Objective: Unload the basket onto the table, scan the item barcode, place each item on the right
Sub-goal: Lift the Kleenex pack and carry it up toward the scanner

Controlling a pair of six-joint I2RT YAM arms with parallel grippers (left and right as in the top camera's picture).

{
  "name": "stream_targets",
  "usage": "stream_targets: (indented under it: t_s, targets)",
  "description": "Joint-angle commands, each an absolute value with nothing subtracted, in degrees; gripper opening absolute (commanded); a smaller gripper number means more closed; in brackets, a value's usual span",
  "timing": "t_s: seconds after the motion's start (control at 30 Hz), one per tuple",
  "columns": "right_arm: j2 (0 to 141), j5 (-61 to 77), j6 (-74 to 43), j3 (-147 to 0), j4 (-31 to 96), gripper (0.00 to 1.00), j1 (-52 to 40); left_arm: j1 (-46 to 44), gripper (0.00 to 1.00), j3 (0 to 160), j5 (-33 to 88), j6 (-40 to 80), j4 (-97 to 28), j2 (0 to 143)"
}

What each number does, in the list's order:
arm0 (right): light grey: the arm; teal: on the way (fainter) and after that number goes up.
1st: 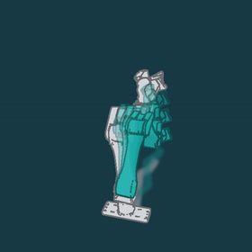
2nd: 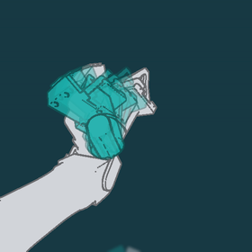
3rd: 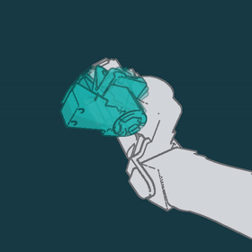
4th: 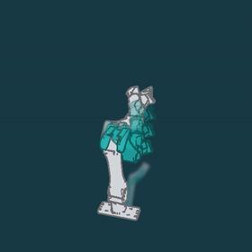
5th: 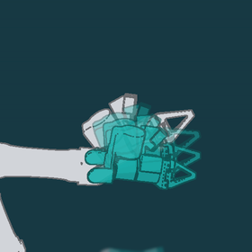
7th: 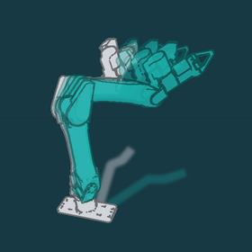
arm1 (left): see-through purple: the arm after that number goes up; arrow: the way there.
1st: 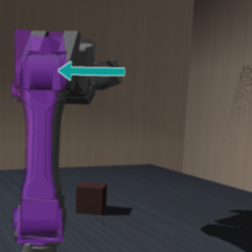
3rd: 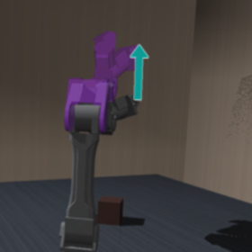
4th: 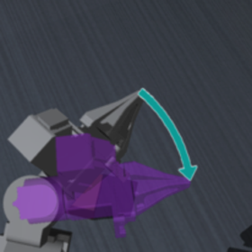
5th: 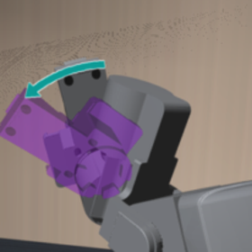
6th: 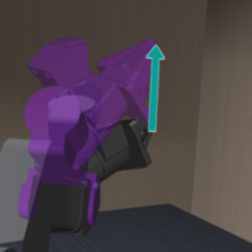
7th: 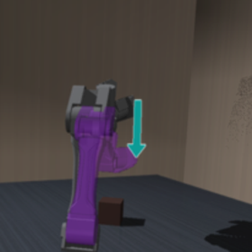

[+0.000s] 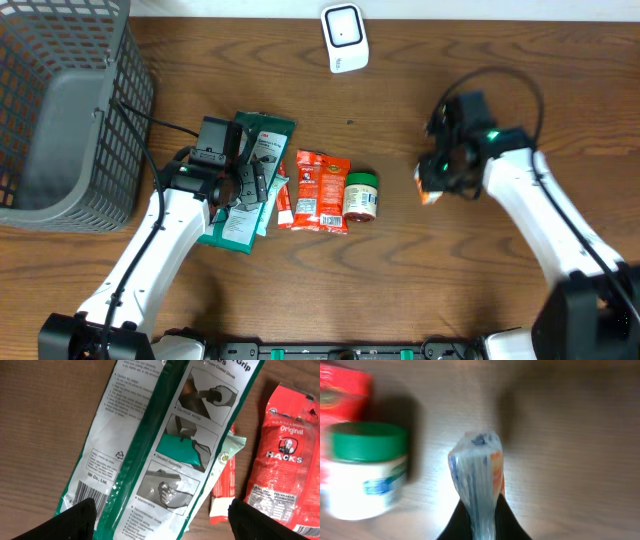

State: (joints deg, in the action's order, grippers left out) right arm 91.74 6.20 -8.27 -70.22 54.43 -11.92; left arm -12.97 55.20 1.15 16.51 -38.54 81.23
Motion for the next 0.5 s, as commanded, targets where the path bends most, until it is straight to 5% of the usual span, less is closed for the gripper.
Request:
stream_targets:
  t_s: [0.0,0.47]
  targets:
    - [88.9,6.26,-8.1,-82.24,60.95,0.01,-12.47,-12.93,0.85,54.63,0.84,16.4,-38.59,81.45]
    - [112.99,6.39,-8.08,-147.35,94.65,0.01,-12.62,-12.93,0.85,54.63,0.84,16.4,-38.57,81.45]
